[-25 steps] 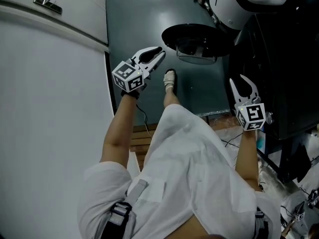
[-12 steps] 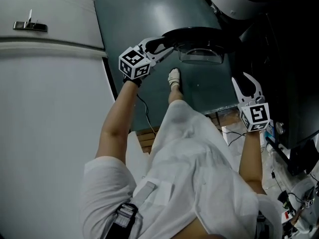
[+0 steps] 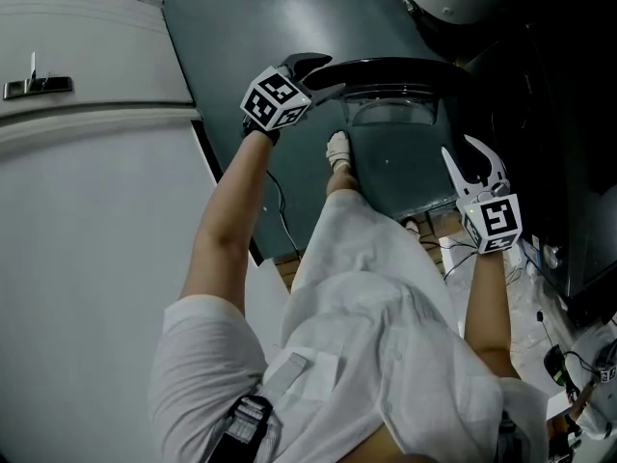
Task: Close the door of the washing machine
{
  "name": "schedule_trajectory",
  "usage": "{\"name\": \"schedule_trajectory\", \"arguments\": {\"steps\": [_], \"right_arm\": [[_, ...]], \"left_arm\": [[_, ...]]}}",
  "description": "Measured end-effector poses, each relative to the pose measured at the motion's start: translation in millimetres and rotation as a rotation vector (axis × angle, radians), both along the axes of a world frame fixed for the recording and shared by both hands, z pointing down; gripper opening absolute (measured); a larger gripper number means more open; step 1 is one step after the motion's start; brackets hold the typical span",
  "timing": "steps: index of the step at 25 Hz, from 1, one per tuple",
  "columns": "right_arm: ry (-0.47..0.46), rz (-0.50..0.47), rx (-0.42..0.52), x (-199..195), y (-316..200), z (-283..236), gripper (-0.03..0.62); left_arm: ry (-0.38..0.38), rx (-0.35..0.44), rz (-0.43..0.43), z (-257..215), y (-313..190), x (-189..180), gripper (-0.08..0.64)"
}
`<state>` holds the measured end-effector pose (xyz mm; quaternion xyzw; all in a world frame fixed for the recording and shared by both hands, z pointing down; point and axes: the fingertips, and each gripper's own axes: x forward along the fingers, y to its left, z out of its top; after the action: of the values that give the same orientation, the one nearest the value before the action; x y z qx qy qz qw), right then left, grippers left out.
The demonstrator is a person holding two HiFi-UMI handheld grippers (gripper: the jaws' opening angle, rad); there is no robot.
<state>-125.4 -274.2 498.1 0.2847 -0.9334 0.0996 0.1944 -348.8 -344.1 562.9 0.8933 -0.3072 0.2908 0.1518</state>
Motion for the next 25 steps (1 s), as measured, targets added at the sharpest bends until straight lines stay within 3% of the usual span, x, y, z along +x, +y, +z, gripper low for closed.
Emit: {"name": "schedule_trajectory", "arguments": {"steps": [11,15,25], "right_arm": [[-0.011,0.005,-0.027,-5,-11,10,0.149],[-0.010,0.003,-0.032,0,-7,12,0.149],[-0.031,0.017,-0.032,12,6,7,0.149]], "left_arm": [[-0.186,-0.106,0.126,64,-20,20,0.256],[-0.229,-0.093,0.102,73,-24,23,0.255],[-0.250,-0.099,0.043,74,-13,26,0.239]]}}
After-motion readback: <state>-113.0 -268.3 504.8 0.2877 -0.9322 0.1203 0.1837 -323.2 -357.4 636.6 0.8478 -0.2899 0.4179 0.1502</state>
